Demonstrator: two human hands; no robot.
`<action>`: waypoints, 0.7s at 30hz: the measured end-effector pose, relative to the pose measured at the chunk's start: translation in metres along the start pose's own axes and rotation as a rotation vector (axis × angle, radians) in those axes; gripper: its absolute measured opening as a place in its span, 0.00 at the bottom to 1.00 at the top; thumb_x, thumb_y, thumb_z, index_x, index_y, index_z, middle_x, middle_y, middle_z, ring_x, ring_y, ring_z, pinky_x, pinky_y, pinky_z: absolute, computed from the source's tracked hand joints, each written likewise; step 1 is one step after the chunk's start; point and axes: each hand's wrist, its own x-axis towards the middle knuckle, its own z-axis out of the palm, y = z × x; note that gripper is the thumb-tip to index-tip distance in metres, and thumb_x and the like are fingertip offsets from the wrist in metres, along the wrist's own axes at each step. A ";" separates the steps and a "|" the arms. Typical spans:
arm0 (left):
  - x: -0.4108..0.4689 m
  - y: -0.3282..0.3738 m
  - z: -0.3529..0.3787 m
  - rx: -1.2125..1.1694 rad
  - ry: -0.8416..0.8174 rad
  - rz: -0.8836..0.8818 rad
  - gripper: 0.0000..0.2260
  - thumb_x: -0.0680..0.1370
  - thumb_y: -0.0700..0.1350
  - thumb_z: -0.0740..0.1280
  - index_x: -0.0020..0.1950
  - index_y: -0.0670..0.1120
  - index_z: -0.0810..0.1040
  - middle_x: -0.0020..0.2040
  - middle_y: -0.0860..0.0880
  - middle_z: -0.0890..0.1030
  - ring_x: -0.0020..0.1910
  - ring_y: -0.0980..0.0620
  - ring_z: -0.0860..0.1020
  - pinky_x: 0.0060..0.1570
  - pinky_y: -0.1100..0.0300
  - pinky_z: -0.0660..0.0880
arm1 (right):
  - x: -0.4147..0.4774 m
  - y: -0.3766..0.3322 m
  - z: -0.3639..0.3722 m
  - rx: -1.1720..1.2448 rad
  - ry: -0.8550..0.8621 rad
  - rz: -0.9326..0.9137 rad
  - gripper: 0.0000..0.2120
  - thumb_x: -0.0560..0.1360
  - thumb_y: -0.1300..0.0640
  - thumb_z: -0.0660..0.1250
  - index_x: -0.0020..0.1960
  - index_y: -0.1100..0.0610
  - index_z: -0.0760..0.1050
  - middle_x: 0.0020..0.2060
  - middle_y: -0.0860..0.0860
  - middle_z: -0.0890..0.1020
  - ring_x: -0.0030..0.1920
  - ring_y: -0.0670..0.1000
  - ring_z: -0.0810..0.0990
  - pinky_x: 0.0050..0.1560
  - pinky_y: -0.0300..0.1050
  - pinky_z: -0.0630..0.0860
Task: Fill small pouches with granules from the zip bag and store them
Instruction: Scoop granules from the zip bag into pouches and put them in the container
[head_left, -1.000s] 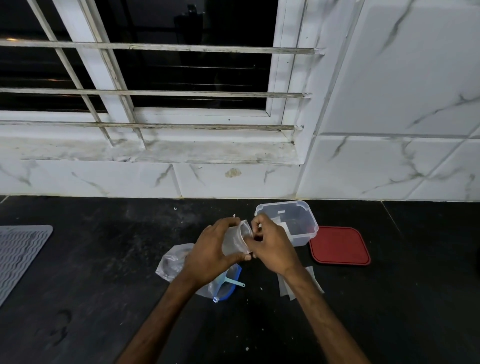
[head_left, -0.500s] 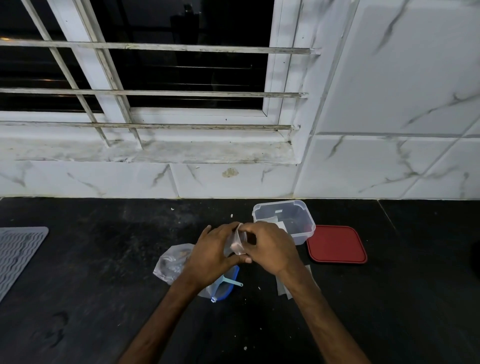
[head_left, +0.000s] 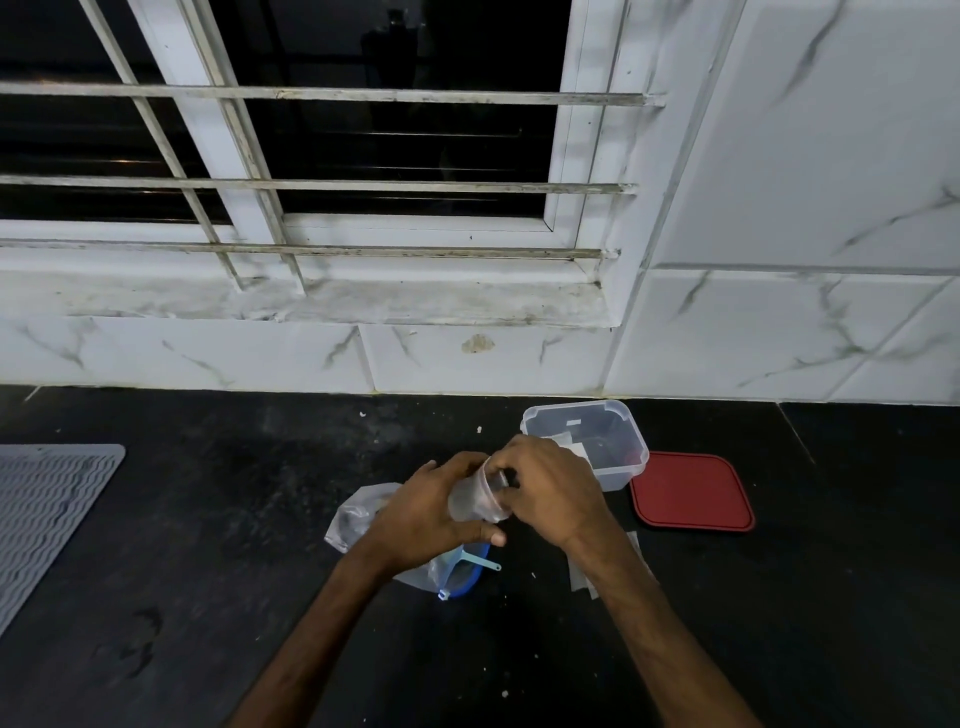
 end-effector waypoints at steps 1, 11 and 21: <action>-0.001 0.000 -0.001 -0.048 -0.033 -0.003 0.34 0.66 0.59 0.78 0.69 0.54 0.71 0.59 0.61 0.79 0.58 0.64 0.76 0.62 0.56 0.74 | 0.001 0.001 0.000 -0.016 0.000 -0.013 0.11 0.75 0.52 0.67 0.58 0.48 0.79 0.53 0.48 0.79 0.54 0.50 0.78 0.53 0.45 0.75; -0.013 -0.018 -0.010 -0.041 0.241 -0.034 0.12 0.74 0.51 0.73 0.57 0.54 0.79 0.48 0.60 0.84 0.48 0.63 0.81 0.47 0.64 0.77 | -0.002 0.010 0.028 0.627 0.324 -0.086 0.07 0.75 0.59 0.69 0.52 0.52 0.82 0.49 0.44 0.81 0.49 0.41 0.79 0.51 0.31 0.75; -0.066 -0.096 -0.015 -0.305 0.570 -0.252 0.25 0.72 0.60 0.70 0.65 0.51 0.76 0.61 0.50 0.80 0.57 0.52 0.80 0.52 0.53 0.79 | -0.006 0.045 0.147 0.156 -0.267 0.254 0.11 0.78 0.53 0.63 0.59 0.52 0.76 0.56 0.50 0.79 0.56 0.48 0.78 0.60 0.45 0.75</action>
